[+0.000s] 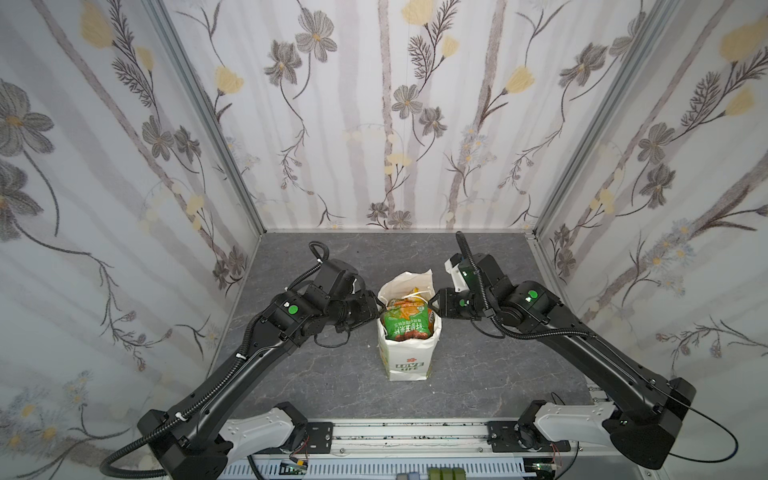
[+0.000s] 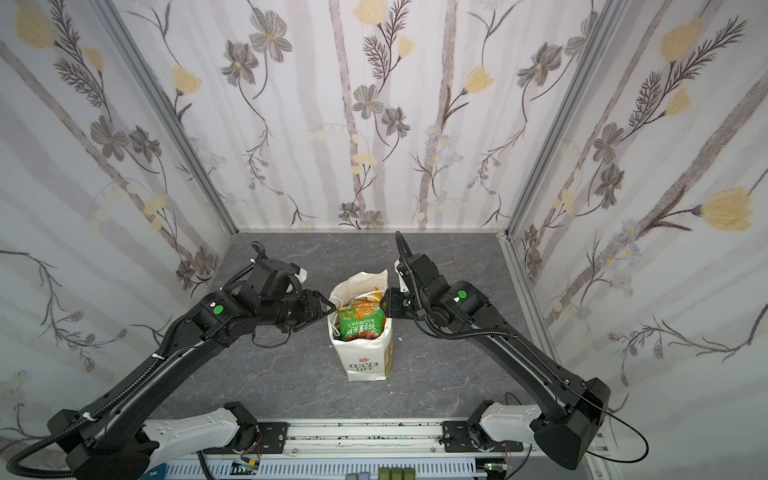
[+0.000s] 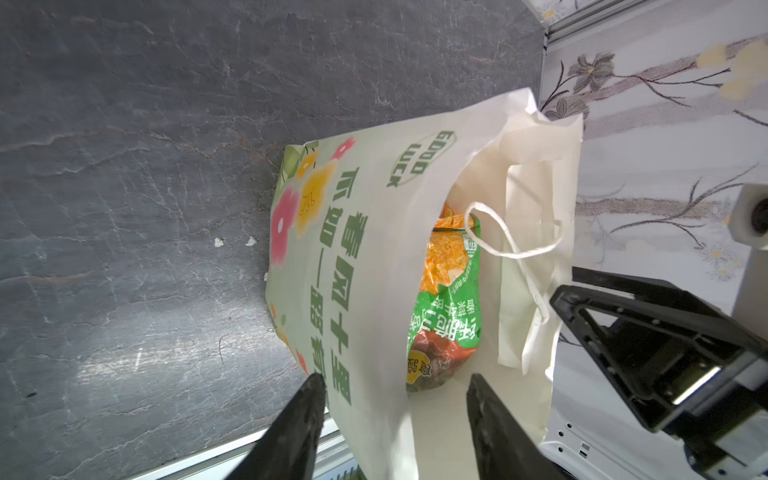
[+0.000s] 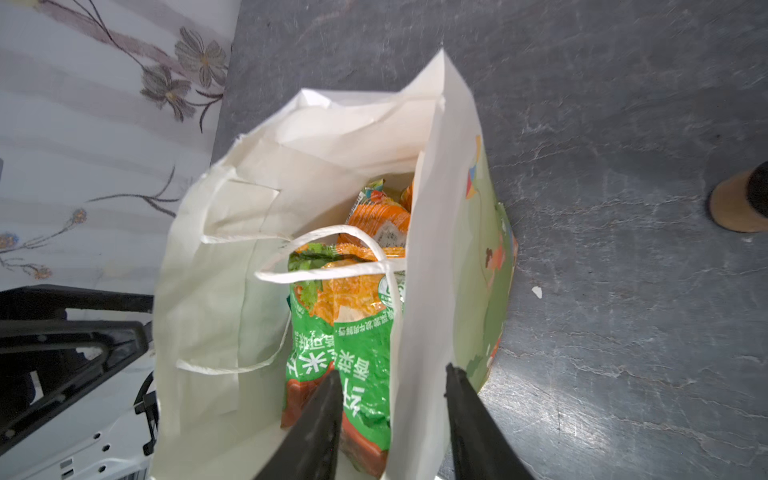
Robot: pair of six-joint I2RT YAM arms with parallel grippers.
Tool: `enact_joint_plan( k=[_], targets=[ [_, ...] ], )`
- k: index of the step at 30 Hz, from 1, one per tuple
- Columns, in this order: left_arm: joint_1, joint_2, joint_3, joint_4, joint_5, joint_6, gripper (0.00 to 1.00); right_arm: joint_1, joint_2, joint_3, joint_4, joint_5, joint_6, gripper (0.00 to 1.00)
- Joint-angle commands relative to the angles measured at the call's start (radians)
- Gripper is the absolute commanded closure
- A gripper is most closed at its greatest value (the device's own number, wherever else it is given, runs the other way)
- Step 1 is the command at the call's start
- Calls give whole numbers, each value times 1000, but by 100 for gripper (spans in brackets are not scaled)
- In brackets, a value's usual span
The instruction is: Take the snacks out of the paper bag
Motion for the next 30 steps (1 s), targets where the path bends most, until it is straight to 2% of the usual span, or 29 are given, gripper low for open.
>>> enact_joint_plan(
  k=[1,5,9,11,14,16,22,30],
  targets=[
    [0,-10,80,-53,-96,118,37,1,-10,88,-81,136,-11,55],
    [0,-2,200,-105,-130,237,31,23,1,214,-114,111,-36,51],
    [-1,18,299,-128,-111,359,23,88,51,328,-144,83,-73,47],
    [1,10,306,-93,-68,405,14,129,87,362,-172,85,-82,46],
    [0,-16,272,-39,-22,454,7,172,143,380,-191,95,-95,44],
    [0,-27,256,-30,-3,481,6,196,176,383,-192,102,-107,42],
    [0,-104,198,-28,-12,561,5,263,325,417,-239,216,-152,37],
    [0,-179,170,-71,-17,610,5,287,422,362,-253,280,-149,25]
  ],
)
